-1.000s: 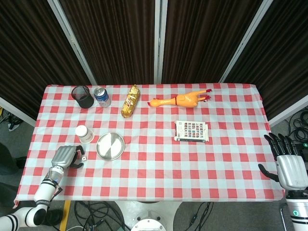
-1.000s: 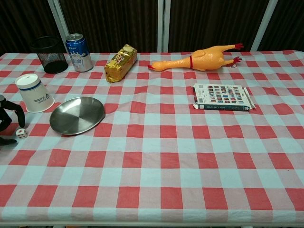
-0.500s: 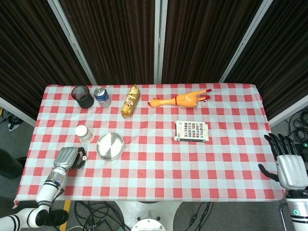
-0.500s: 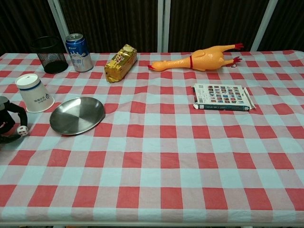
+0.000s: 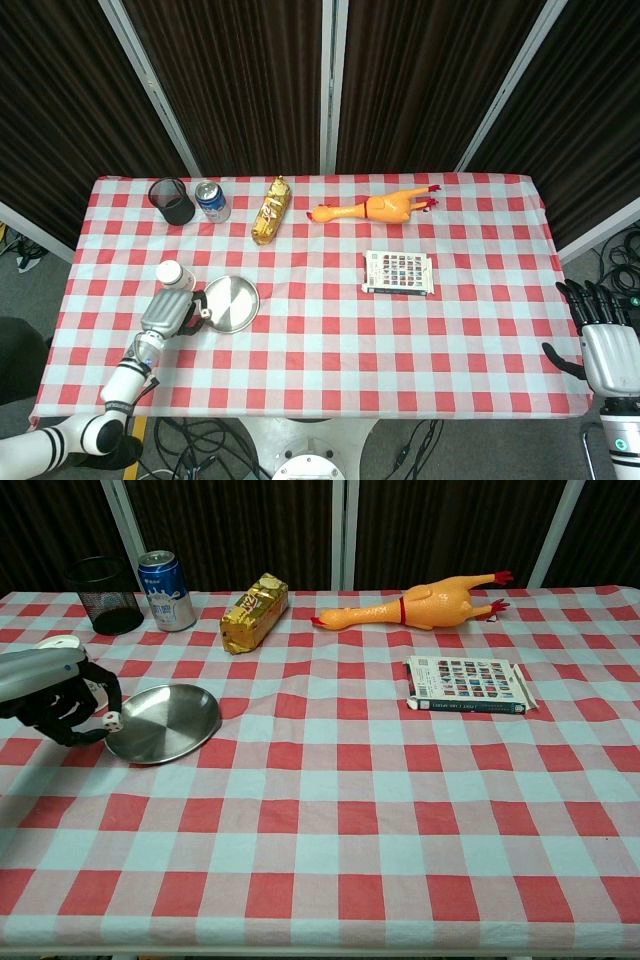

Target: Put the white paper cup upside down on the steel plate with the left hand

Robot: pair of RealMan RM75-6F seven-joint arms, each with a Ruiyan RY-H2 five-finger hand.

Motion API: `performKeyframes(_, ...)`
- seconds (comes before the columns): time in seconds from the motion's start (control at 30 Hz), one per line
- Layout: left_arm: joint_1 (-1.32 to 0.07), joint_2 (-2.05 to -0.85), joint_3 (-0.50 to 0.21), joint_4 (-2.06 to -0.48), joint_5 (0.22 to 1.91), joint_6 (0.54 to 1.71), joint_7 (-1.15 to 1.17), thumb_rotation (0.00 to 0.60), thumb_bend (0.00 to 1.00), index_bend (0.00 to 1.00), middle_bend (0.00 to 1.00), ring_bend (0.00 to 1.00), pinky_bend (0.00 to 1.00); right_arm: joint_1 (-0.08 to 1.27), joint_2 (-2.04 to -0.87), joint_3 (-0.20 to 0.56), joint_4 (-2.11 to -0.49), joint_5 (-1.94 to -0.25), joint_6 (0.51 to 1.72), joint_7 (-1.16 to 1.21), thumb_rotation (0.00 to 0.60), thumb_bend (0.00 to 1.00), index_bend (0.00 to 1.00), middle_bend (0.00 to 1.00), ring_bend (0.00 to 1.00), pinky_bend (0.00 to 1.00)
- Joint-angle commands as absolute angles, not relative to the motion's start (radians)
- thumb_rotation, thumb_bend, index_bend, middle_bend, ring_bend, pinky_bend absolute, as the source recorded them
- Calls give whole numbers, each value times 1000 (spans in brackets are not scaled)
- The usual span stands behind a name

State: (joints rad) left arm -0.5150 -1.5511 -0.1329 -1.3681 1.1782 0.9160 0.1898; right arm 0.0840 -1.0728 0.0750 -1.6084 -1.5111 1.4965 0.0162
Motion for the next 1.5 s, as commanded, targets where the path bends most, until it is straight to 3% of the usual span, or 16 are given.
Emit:
performKeyframes(0.03,-540,-1577,-143,-1356,1171,911,219,600,407,538,823,843,992,82,-1073,74,-1606,-1510,1498,20,600,125,87,96,0,0)
performKeyframes(0.13,-559,-1596,-142,-1341,1160,906,258,600,407,498,817,842,992,81,-1075,73,-1599,-1508,1496,29,600,124,87,96,0,0)
performKeyframes(0.37,-554,-1590,-141,-1376,1139,961,314,600,297,275,787,834,990,77,-1077,75,-1582,-1509,1502,48,600,124,87,96,0,0)
performKeyframes(0.67,-448,-1456,-156,-1474,1129,1133,257,600,224,269,682,722,944,75,-1073,76,-1571,-1520,1514,62,600,124,87,97,0,0)
performKeyframes(0.83,-398,-1422,-176,-1440,1070,1167,198,600,182,277,539,528,802,75,-1075,75,-1570,-1526,1517,63,600,125,87,98,0,0)
performKeyframes(0.93,-387,-1441,-197,-1387,1036,1143,117,600,132,269,398,354,555,76,-1077,75,-1571,-1530,1517,62,600,125,87,98,0,0)
performKeyframes(0.97,-390,-1454,-205,-1359,1030,1114,66,600,115,266,338,278,431,78,-1077,75,-1572,-1531,1516,60,600,124,87,98,0,0)
performKeyframes(1.07,-411,-1491,-228,-1279,1029,1014,-88,600,99,258,241,162,253,81,-1075,77,-1579,-1533,1514,52,600,124,87,98,0,0)
performKeyframes(1.5,-508,-1621,-269,-1009,1091,832,-354,600,142,257,215,132,219,68,-1069,77,-1613,-1519,1526,12,600,125,87,100,0,0)
